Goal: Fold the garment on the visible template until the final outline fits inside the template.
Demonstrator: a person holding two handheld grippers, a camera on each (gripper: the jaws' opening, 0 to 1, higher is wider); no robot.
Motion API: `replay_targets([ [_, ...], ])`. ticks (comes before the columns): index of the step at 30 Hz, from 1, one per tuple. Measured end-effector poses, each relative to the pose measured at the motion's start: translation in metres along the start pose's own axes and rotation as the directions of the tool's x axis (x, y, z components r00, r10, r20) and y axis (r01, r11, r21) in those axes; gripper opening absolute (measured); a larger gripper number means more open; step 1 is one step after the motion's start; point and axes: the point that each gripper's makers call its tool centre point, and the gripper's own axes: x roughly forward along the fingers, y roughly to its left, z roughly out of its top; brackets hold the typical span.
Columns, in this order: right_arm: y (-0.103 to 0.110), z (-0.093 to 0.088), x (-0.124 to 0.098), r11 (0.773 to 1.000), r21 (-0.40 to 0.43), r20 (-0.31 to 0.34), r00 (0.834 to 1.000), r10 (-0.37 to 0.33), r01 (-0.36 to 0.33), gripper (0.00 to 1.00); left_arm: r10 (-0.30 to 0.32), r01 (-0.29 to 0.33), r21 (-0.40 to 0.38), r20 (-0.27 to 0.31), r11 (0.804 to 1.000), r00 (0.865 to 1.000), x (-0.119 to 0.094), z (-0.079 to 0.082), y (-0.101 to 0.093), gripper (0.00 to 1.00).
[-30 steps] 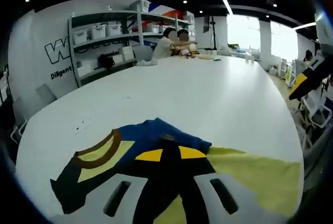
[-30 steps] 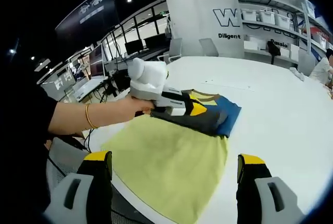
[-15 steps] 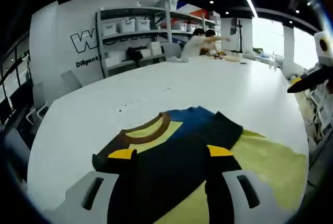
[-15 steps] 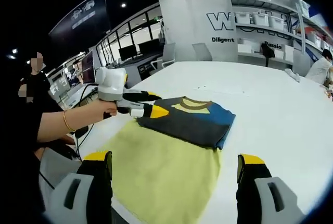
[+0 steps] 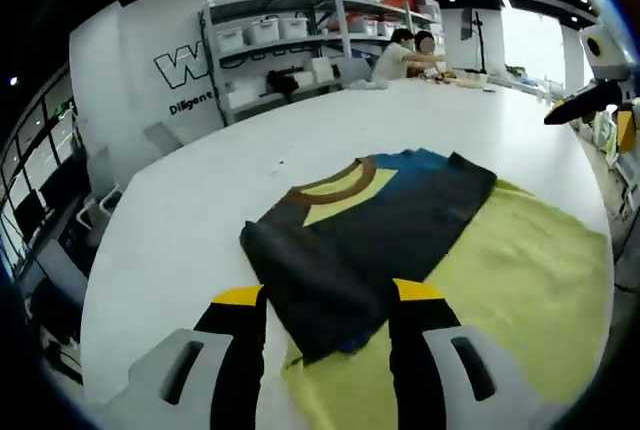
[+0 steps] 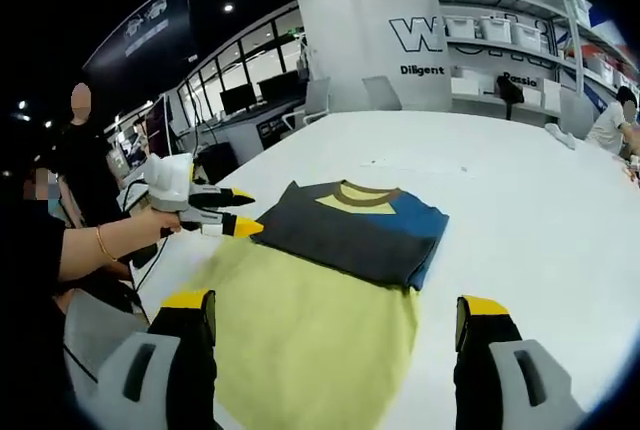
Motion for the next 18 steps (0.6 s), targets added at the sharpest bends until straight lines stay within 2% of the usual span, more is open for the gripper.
replay_targets([
  [5, 0.0, -0.001, -0.001, 1.0, 0.004, 0.001, 1.0, 0.002, -0.002, 0.99, 0.035, -0.028, 0.097, -0.063, 0.995, 0.997, -0.003, -0.023, 0.009, 0.42],
  [10, 0.003, -0.004, -0.004, 1.0, 0.012, 0.002, 1.0, 0.001, -0.001, 0.99, 0.057, -0.049, 0.091, -0.088, 0.995, 0.994, 0.0, -0.035, 0.016, 0.28],
  [12, 0.004, -0.008, -0.005, 1.0, 0.018, 0.0, 1.0, 0.001, -0.001, 0.99, 0.061, -0.053, 0.093, -0.085, 0.994, 0.995, 0.003, -0.037, 0.018, 0.22],
  [14, 0.004, -0.013, -0.005, 1.0, 0.023, -0.011, 1.0, 0.002, -0.002, 0.99, 0.053, -0.043, 0.11, -0.089, 0.993, 0.995, 0.004, -0.038, 0.016, 0.08],
  [15, 0.004, -0.016, -0.006, 1.0, 0.022, -0.018, 1.0, 0.0, 0.0, 0.99, 0.048, -0.04, 0.117, -0.072, 0.992, 0.996, 0.004, -0.034, 0.014, 0.05],
  [17, 0.002, -0.02, -0.007, 0.999, 0.032, -0.023, 1.0, -0.007, 0.008, 0.99, 0.06, -0.054, 0.109, -0.058, 0.993, 0.996, 0.005, -0.031, 0.014, 0.04],
  [18, 0.002, -0.022, -0.008, 0.999, 0.037, -0.026, 1.0, -0.007, 0.008, 0.99, 0.081, -0.076, 0.077, -0.056, 0.994, 0.995, 0.003, -0.031, 0.017, 0.04],
])
